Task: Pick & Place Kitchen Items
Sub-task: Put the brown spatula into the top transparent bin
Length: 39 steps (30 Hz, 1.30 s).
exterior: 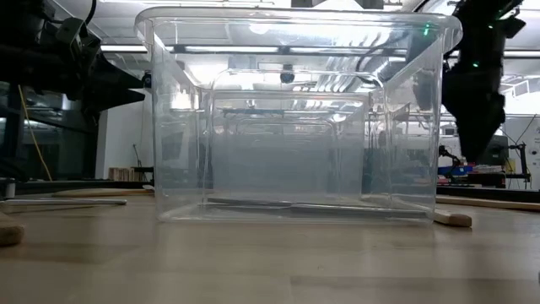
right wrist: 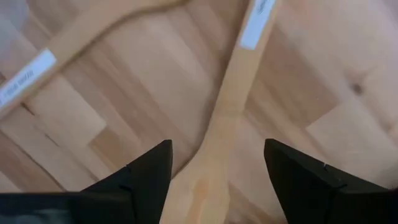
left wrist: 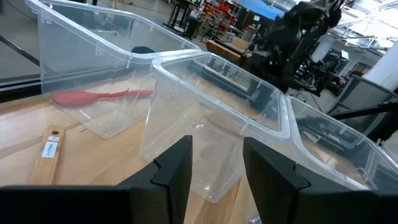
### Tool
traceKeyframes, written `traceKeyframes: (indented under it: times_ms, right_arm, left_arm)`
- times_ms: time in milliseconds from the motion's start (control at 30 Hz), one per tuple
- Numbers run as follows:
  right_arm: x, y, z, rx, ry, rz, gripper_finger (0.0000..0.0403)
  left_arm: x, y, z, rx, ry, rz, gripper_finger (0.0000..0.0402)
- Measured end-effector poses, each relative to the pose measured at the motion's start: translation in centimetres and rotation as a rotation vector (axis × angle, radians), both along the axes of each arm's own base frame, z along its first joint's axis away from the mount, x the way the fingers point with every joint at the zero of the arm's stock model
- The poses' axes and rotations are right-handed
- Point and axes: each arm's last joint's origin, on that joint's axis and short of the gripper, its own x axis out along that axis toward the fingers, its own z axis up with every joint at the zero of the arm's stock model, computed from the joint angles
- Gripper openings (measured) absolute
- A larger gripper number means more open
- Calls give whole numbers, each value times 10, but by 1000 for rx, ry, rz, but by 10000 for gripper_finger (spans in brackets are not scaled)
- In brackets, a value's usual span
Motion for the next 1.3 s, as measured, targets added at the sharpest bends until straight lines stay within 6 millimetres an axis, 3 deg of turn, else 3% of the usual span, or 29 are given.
traceKeyframes:
  times_ms: [400, 633, 1300]
  right_arm:
    - [2, 6, -27, -27, -63, -132, 243]
    - [5, 4, -34, -78, -5, -191, 243]
    - [16, 10, -58, 19, 135, -244, 243]
  left_arm:
    - [0, 0, 0, 0, 0, 0, 143]
    - [0, 0, 0, 0, 0, 0, 143]
    - [0, 0, 0, 0, 0, 0, 143]
